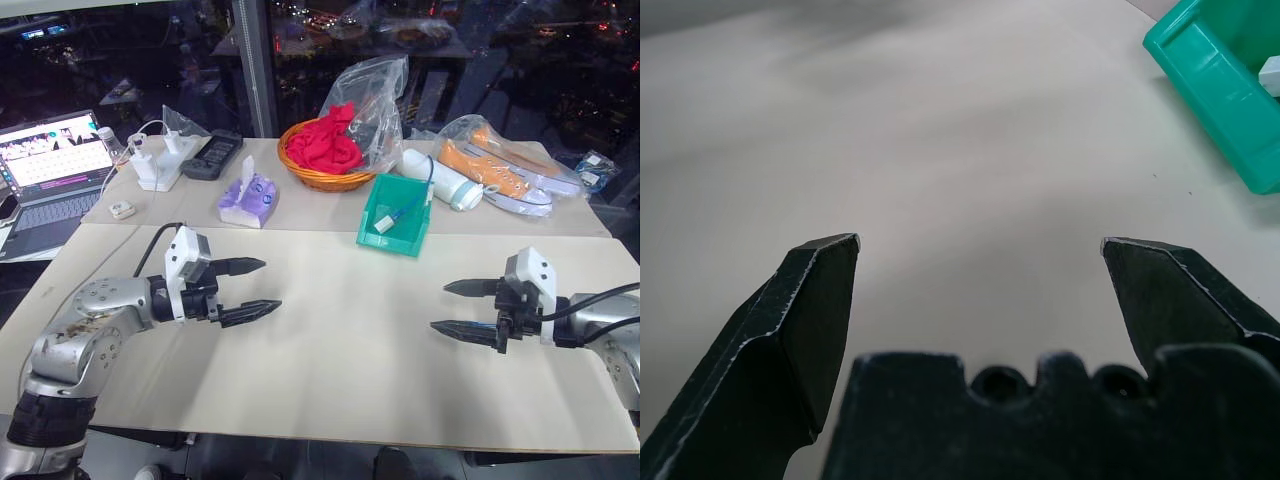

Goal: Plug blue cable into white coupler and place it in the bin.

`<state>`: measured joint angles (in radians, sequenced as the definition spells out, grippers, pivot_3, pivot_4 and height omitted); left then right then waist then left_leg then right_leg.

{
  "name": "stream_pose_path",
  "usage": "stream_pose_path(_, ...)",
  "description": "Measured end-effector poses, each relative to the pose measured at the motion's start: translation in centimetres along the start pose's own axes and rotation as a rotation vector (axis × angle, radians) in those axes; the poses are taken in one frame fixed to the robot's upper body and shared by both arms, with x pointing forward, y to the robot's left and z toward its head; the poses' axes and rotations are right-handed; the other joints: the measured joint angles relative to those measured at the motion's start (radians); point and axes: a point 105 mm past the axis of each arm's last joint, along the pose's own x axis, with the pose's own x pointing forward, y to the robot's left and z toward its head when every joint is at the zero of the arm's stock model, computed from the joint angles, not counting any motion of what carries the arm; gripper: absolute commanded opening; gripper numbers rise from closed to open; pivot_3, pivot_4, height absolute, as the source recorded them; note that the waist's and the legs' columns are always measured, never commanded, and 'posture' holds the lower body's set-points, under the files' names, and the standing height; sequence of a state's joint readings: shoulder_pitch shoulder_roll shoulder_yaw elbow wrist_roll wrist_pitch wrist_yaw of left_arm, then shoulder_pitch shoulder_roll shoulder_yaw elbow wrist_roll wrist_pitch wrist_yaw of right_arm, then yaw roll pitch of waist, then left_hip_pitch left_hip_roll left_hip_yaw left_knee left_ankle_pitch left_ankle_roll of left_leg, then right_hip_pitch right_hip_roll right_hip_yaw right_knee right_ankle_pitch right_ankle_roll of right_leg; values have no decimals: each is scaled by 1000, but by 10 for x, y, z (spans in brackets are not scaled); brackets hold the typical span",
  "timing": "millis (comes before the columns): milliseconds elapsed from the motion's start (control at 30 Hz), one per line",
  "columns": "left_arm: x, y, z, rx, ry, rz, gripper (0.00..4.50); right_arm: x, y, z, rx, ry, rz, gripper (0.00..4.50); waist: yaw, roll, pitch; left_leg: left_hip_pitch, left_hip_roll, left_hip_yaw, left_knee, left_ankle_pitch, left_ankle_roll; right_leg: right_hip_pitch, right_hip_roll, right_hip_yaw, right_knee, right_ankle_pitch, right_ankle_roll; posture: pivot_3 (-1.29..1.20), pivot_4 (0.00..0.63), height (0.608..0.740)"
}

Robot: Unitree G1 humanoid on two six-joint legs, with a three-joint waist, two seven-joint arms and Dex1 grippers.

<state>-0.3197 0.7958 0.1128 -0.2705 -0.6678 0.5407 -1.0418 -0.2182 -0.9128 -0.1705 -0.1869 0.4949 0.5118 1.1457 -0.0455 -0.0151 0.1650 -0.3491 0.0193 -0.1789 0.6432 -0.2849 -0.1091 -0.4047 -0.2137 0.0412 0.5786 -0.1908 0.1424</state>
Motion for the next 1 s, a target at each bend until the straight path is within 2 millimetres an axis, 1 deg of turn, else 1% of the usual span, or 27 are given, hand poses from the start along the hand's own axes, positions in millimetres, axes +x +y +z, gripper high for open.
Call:
stream_pose_path(67,0,0,0,0,0,-1,4453,0,-1,0,-4,8,-4,4500,0,0,0,0,0,0,0,0,0,0,0,0,0,0,0,0,150,740)
stream_pose_path(100,1,-1,0,0,1,-7,4453,-1,-5,-3,-17,47,-13,4500,-1,0,0,0,0,0,0,0,0,0,0,0,0,0,0,0,150,740)
stream_pose_path(133,2,-2,0,1,2,-14,4453,-3,-12,-7,-38,105,-36,4500,0,0,0,0,0,0,0,0,0,0,0,0,0,0,0,0,150,740)
stream_pose_path(167,4,-4,0,2,5,-29,4453,-12,-25,-13,-73,197,-88,4500,1,1,0,0,0,0,0,0,0,0,0,0,0,0,0,0,150,740)
stream_pose_path(233,6,-6,-2,0,11,-39,4453,-24,-39,-14,-112,270,-150,4500,1,1,0,0,0,0,0,0,0,0,0,0,0,-1,1,0,150,740)
stream_pose_path(300,7,-6,-3,0,11,-42,4453,-24,-41,-17,-124,290,-149,4500,0,1,0,0,0,0,0,0,0,0,0,0,0,-1,1,0,150,740)
stream_pose_path(400,10,-7,-4,-3,8,-48,4453,-23,-39,-35,-101,359,-102,4500,-2,1,0,-1,0,0,0,0,-1,0,0,0,0,-1,1,0,150,740)
stream_pose_path(567,10,-7,-4,-4,4,-47,4453,-29,-39,-38,-109,400,-79,4500,-2,1,1,-1,0,0,0,0,0,0,0,0,0,-1,1,0,150,740)
stream_pose_path(667,13,-10,-3,3,-3,-52,4453,-31,-46,-51,-98,467,-112,4500,-1,1,1,-1,0,0,0,0,-1,0,0,0,0,-1,1,0,150,740)
stream_pose_path(767,14,-13,-3,7,-5,-54,4453,-29,-44,-57,-83,482,-98,4500,-2,1,1,-1,0,0,0,0,-1,0,0,0,0,-1,1,0,150,740)
stream_pose_path(833,14,-14,-2,13,-6,-55,4500,-28,-43,-59,-80,487,-86,3961,-2,1,1,-1,0,0,0,0,-1,0,0,0,0,-1,1,0,150,740)
stream_pose_path(867,14,-14,-3,12,-5,-54,4500,-28,-42,-59,-79,489,-78,3919,-2,1,1,-1,0,0,0,0,-1,0,0,0,0,-1,1,0,150,740)
stream_pose_path(933,14,-13,-5,8,1,-38,4500,-28,-39,-61,-78,495,-63,3028,-1,1,1,-1,0,0,0,0,-1,0,0,0,0,-1,1,0,150,740)
stream_pose_path(967,14,-12,-7,5,5,-27,4500,-28,-37,-62,-76,500,-55,2821,-1,1,1,-1,0,0,0,0,-1,0,0,0,0,-1,1,0,150,740)
stream_pose_path(1000,14,-12,-8,1,6,-21,4500,-28,-35,-64,-74,503,-50,2364,0,1,1,-2,0,0,0,0,-1,0,0,0,0,-1,1,0,150,740)
